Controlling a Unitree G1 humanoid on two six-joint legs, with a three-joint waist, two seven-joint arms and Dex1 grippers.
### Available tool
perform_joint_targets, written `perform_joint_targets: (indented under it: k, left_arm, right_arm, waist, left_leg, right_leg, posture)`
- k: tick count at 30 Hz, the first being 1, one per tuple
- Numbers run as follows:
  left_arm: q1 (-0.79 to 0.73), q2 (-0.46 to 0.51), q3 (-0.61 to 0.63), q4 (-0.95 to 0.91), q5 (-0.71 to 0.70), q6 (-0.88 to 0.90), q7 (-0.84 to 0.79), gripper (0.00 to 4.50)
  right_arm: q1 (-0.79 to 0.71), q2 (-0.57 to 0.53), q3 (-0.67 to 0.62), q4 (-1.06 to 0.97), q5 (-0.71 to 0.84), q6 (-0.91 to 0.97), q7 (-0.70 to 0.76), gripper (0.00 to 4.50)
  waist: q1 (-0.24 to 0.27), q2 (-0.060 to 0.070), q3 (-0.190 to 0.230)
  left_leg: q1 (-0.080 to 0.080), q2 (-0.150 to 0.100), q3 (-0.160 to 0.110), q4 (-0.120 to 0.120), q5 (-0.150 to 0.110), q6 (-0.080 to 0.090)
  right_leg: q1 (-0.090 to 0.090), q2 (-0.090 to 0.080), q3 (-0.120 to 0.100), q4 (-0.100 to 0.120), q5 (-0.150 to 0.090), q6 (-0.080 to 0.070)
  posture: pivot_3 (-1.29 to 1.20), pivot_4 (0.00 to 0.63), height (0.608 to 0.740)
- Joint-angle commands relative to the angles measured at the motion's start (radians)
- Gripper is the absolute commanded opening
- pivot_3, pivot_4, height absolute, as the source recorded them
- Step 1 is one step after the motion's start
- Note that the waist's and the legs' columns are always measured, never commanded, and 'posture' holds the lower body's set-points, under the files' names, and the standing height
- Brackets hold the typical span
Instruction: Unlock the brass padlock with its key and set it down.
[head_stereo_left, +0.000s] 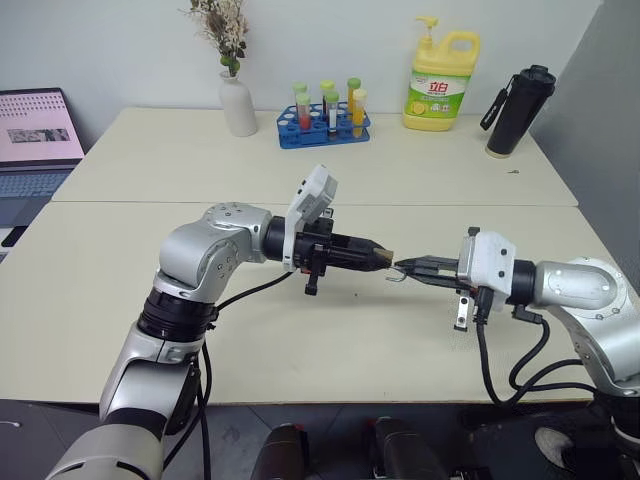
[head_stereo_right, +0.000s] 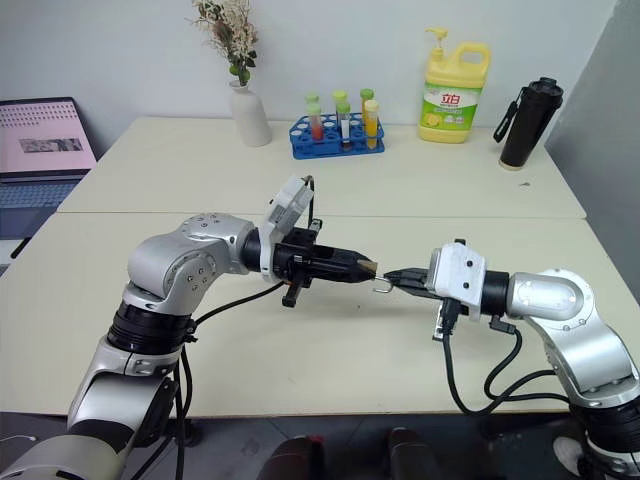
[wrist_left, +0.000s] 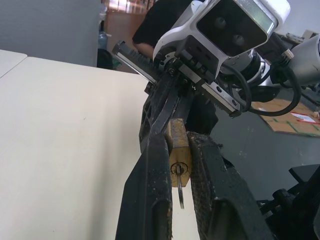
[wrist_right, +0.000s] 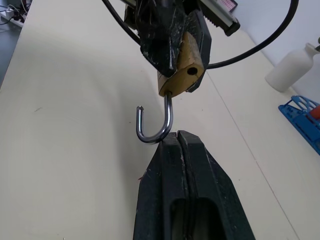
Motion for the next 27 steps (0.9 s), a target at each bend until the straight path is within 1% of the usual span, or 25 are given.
perform_joint_targets:
  k: [1,4,6,7,10,11,13,17,18,21,27]
  left_arm:
    - [0.003,0.005,0.010,-0.042,-0.011,-0.001,0.017,0.19]
    - [0.039,0.013,0.005,-0.056,-0.012,0.033,0.051,0.19]
    - [0.084,0.017,-0.002,-0.074,-0.005,0.050,0.081,0.19]
    - [0.112,0.017,-0.008,-0.082,0.003,0.053,0.100,0.19]
    - [0.164,0.014,-0.019,-0.100,0.010,0.065,0.140,0.19]
    - [0.184,0.009,-0.023,-0.104,0.013,0.069,0.160,0.19]
    - [0.223,-0.004,-0.032,-0.105,0.025,0.069,0.197,0.19]
    - [0.253,-0.033,-0.042,-0.073,0.038,0.065,0.241,0.19]
    - [0.259,-0.039,-0.047,-0.065,0.043,0.061,0.244,0.19]
    - [0.269,-0.049,-0.059,-0.051,0.055,0.045,0.247,0.19]
    - [0.280,-0.093,-0.074,0.011,0.100,0.029,0.308,0.19]
  right_arm:
    - [0.014,-0.039,-0.023,-0.032,-0.006,0.020,0.007,0.00]
    - [0.086,-0.075,-0.058,-0.051,0.006,0.046,0.003,0.00]
    - [0.138,-0.086,-0.087,-0.083,0.030,0.068,-0.005,0.36]
    - [0.170,-0.089,-0.106,-0.108,0.055,0.094,-0.009,0.62]
    - [0.221,-0.084,-0.138,-0.169,0.107,0.156,-0.026,1.68]
    - [0.235,-0.081,-0.139,-0.190,0.119,0.175,-0.035,1.96]
    - [0.257,-0.067,-0.129,-0.222,0.130,0.201,-0.061,2.75]
    - [0.289,-0.062,-0.117,-0.247,0.142,0.225,-0.078,4.29]
    - [0.296,-0.062,-0.116,-0.251,0.146,0.230,-0.079,4.46]
    - [0.306,-0.067,-0.110,-0.254,0.144,0.232,-0.079,4.50]
    - [0.306,-0.077,-0.056,-0.212,0.059,0.189,-0.086,4.50]
  waist:
    - [0.000,0.000,0.000]
    - [0.000,0.000,0.000]
    - [0.001,0.000,0.000]
    - [0.001,0.000,0.000]
    - [-0.001,0.000,0.000]
    - [-0.001,0.000,0.000]
    - [0.000,0.000,0.000]
    - [0.001,0.000,0.000]
    - [0.001,0.000,0.000]
    - [0.001,0.000,0.000]
    - [0.001,0.000,0.000]
  left_leg:
    - [0.000,0.000,0.000,0.000,0.000,0.000]
    - [0.000,0.000,0.000,0.000,0.000,0.000]
    - [0.000,0.000,0.000,0.000,0.000,0.000]
    - [0.000,0.000,0.000,0.000,0.000,0.000]
    - [0.000,0.001,-0.001,0.000,0.000,0.000]
    - [0.000,0.000,-0.001,0.000,0.000,0.000]
    - [0.000,0.001,-0.001,0.000,0.000,0.000]
    - [0.000,0.000,-0.001,0.000,0.000,0.000]
    - [0.000,0.000,-0.001,0.000,0.000,0.000]
    - [0.000,0.000,-0.001,0.000,0.000,0.000]
    - [0.000,0.000,-0.001,0.000,0.000,0.000]
  right_leg:
    - [0.000,0.000,0.000,0.000,0.000,0.000]
    - [0.000,0.000,0.000,-0.001,0.000,0.000]
    - [0.000,0.000,0.000,0.000,0.000,0.000]
    - [0.000,0.000,0.000,0.000,0.000,0.000]
    - [0.000,0.000,0.000,0.000,0.000,0.000]
    - [0.000,0.000,0.000,0.000,0.000,0.000]
    - [0.000,0.000,0.000,0.000,0.000,0.000]
    - [0.000,0.000,0.000,0.000,0.000,0.001]
    - [0.000,0.000,0.000,0.000,0.000,0.001]
    - [0.000,0.000,0.000,0.000,0.000,0.001]
    - [0.000,0.000,0.000,0.000,0.000,0.001]
  posture:
    - [0.00,0.150,0.740]
    - [0.00,0.150,0.740]
    - [0.00,0.150,0.740]
    - [0.00,0.150,0.740]
    - [0.00,0.150,0.740]
    - [0.00,0.150,0.740]
    - [0.00,0.150,0.740]
    - [0.00,0.150,0.740]
    - [0.00,0.150,0.740]
    - [0.00,0.150,0.740]
    - [0.00,0.150,0.740]
